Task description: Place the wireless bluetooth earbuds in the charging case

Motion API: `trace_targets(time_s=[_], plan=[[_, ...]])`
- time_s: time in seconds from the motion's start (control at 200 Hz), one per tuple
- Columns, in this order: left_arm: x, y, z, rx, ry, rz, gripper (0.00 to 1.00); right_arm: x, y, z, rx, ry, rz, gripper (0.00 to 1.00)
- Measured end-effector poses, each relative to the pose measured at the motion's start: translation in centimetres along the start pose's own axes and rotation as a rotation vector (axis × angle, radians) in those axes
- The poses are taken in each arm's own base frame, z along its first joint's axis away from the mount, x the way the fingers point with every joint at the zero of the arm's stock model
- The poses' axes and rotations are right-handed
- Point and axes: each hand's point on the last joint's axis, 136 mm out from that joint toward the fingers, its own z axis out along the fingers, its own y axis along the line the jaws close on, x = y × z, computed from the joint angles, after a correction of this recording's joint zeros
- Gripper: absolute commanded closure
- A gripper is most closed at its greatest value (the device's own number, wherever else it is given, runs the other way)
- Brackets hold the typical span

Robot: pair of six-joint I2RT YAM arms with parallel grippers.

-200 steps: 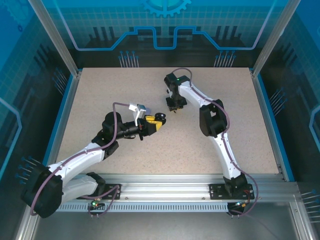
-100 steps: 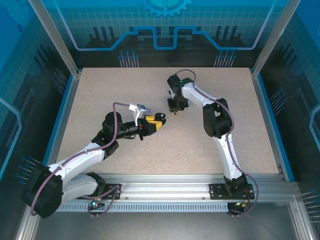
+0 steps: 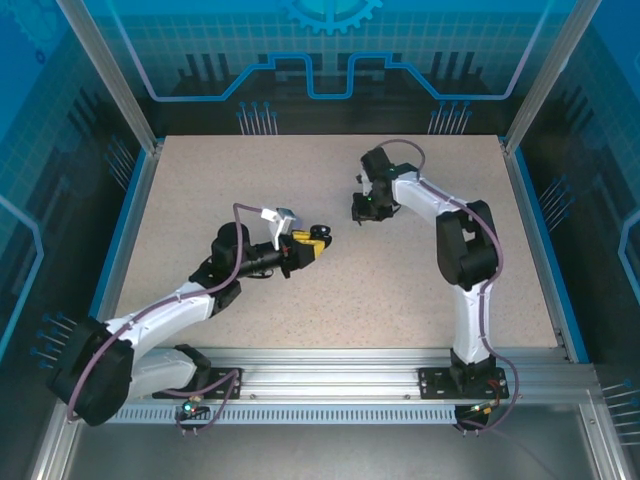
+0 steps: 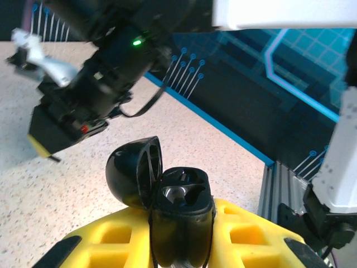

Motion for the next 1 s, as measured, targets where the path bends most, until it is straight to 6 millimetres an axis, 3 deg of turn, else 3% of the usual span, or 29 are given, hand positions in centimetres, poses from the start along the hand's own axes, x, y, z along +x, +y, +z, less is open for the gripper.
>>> trace_targets(time_s=[0.315, 0.565, 0.835, 1.001], plan=[[3.0, 3.5, 2.0, -0.118, 0.048, -0.103, 0.97, 1.8, -0.4, -3.5, -0.088, -0.104, 0.026, 0.80], [4.8, 5.2, 3.2, -0.166, 0.075, -0.137, 0.96, 3.1, 0.5, -7.7, -0.165, -0.212, 0.021, 0.80], [4.5, 5.8, 4.4, -0.164, 0.048, -0.145, 0.96, 4.0, 2.0, -13.6, -0.266, -0.359, 0.037, 0.80], [3.3, 5.0, 5.4, -0.129, 0.015, -0.131, 0.96, 4.3, 3.3, -17.0, -0.342, -0.444, 0.035, 0.80]])
